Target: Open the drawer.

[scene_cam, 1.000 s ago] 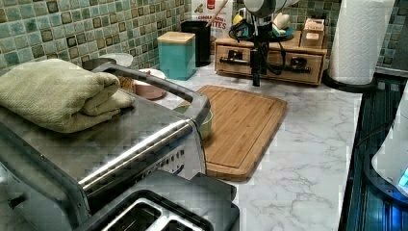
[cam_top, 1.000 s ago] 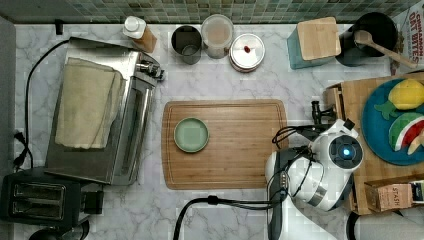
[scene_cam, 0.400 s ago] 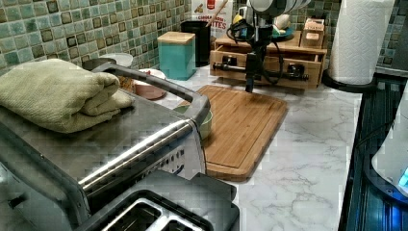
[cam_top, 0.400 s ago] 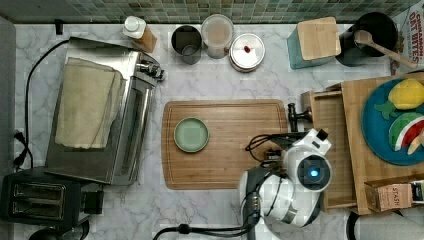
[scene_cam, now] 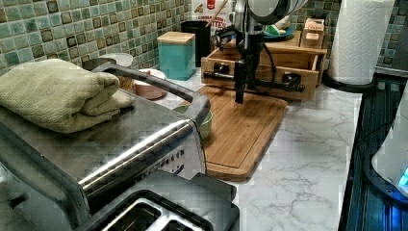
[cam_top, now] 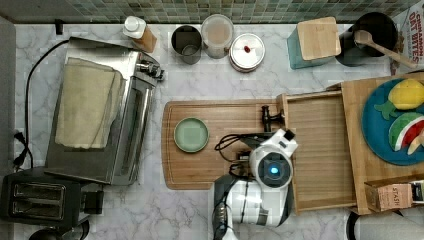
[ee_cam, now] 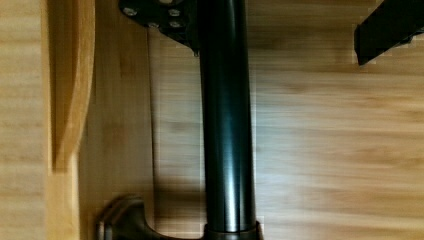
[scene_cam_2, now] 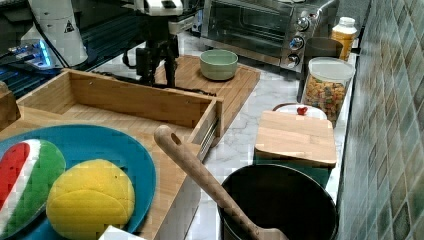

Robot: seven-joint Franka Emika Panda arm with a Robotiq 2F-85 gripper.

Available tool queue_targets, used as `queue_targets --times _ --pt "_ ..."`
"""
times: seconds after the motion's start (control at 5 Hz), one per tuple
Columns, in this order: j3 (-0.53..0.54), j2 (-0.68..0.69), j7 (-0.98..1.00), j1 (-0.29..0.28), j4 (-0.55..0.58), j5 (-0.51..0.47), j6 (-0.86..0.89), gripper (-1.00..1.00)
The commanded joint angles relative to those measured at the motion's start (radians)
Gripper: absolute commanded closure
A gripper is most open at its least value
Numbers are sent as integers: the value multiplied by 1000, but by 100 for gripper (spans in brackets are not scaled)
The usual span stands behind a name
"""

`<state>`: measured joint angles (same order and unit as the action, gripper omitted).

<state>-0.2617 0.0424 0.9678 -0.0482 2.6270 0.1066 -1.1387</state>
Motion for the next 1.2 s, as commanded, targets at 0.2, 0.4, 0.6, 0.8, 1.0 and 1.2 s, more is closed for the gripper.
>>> queue_targets --times 0.2,0.4,0.6,0.8,1.0,1.2 --pt "153 -163 -382 -114 151 223 -68 -100" --pt "158 -234 -429 -146 139 221 25 -100" --pt "162 -234 -427 -142 139 220 25 -100" --pt "166 -234 -426 -139 139 219 25 -100" --pt "166 -234 -426 -138 139 218 24 -100" --pt "167 -234 -426 -137 139 218 24 -100"
